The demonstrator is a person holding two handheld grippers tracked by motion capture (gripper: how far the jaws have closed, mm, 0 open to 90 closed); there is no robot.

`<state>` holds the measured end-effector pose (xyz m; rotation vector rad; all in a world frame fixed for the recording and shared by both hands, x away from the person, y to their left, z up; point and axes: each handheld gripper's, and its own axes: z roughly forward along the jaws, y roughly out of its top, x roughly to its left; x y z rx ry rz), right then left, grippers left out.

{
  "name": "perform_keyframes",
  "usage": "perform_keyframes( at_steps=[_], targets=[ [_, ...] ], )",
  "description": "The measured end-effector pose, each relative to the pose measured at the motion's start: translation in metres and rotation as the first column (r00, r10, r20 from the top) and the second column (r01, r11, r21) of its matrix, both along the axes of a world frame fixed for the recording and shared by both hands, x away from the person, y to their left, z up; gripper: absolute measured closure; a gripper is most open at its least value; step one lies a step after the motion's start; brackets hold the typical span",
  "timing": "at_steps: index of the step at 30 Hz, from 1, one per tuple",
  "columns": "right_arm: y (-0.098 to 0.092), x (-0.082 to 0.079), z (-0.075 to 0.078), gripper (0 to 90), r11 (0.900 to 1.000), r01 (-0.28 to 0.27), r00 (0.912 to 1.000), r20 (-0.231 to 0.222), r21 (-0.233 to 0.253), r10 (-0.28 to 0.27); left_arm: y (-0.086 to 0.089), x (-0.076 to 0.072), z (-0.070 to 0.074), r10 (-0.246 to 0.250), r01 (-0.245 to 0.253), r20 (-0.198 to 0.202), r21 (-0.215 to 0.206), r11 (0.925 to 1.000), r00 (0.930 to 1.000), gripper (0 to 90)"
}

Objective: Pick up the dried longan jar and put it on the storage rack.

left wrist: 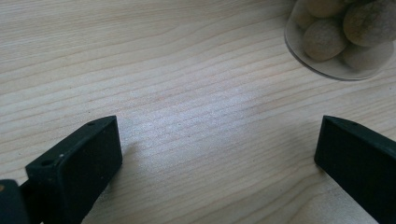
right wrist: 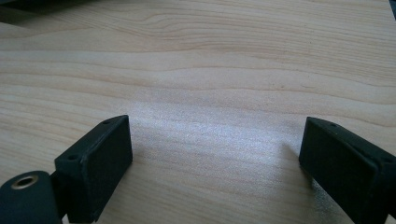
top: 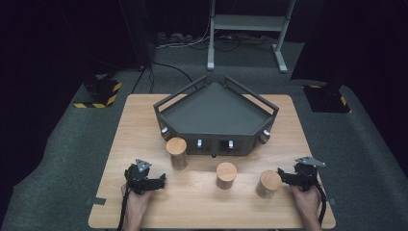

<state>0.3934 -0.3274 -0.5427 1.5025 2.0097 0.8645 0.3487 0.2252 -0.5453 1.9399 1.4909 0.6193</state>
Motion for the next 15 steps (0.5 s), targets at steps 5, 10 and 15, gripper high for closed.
perform_keyframes(
  at_steps=[5, 10, 15],
  targets=[
    [0.0000, 0.0000, 0.0000, 9.1, 1.000, 0.000, 1.0000, 0.000, 0.000, 0.000, -0.0003, 0.0000, 0.0002, -0.001, 0.001, -0.002, 0.005, 1.0000, 1.0000, 0.2],
    [0.0000, 0.0000, 0.0000, 9.1, 1.000, 0.000, 1.0000, 0.000, 0.000, 0.000, -0.0029, -0.0011, 0.0007, -0.017, 0.017, -0.004, 0.003, 0.9999, 0.9998, 0.2],
    [0.0001, 0.0000, 0.0000, 9.1, 1.000, 0.001, 1.0000, 0.000, 0.001, -0.001, -0.0077, -0.0050, 0.0079, -0.044, 0.044, 0.033, -0.006, 0.9990, 0.9985, 0.2]
  ],
)
